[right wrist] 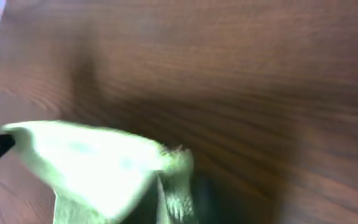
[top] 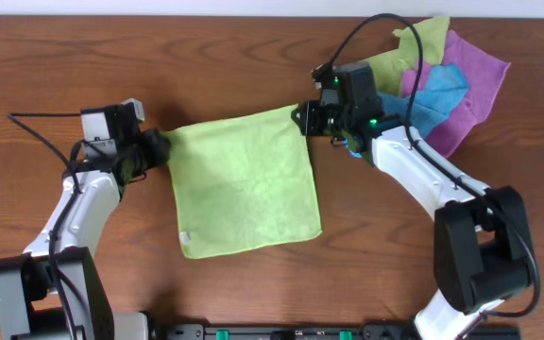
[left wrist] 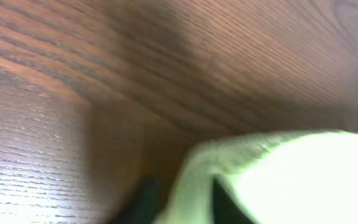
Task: Fold the cloth
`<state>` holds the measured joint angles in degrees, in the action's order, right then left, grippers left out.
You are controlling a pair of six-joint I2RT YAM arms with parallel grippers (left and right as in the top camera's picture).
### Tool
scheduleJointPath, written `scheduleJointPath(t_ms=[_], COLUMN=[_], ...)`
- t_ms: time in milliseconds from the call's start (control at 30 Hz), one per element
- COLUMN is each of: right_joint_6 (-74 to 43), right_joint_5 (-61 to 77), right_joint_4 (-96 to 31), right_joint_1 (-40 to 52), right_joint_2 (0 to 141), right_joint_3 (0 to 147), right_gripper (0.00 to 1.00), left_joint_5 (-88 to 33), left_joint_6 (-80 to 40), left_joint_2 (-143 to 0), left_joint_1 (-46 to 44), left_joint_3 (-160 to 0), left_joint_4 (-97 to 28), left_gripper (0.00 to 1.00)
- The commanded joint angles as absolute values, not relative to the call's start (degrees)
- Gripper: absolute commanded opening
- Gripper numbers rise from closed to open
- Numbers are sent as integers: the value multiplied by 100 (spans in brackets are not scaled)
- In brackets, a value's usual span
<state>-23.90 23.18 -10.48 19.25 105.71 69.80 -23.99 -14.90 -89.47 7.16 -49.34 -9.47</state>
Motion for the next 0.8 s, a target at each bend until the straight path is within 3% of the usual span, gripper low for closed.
scheduleJointPath(t_ms=[0,67,200,400,467,500,567,633,767], right_joint_6=[-2375,-2375,-2150,-1662,-1662,-1664,-1662,-1640,-1557], right_joint_5=[2611,2818,2899,2228,2228,2231,2276,2353,2720], right_joint_4=[-1068,-1074,-1529,-3957,-4582,-4897,-5590,-5935,-6298], right_joint_1=[1846,1826,1686,1599,1599,1599,1599,1599,1594], right_joint_2=[10558,10499,9972,8464,8256,8204,8200,8202,8202], right_joint_3=[7083,7089,7175,7185,7183,7183,7172,7091,6960], right_gripper=[84,93,91,89,86,82,70,64,62], left_joint_5=[-2397,-2399,-2399,-3030,-3070,-3074,-3096,-3098,-3288], left_joint_6=[-1516,-1415,-1066,-1007,-1007,-1007,-1000,-1009,-1251], left_joint_2=[-8934,-8914,-8687,-7695,-7432,-7277,-6912,-6545,-5765], left_joint_1=[751,751,749,749,749,749,749,749,749], left_joint_3=[-5229,-5430,-6149,-6392,-6309,-6215,-5951,-5631,-4748], left_joint_4=[-1201,-1538,-2912,-4921,-5321,-5483,-5778,-5957,-6016], left_gripper=[96,96,96,100,100,95,94,94,95])
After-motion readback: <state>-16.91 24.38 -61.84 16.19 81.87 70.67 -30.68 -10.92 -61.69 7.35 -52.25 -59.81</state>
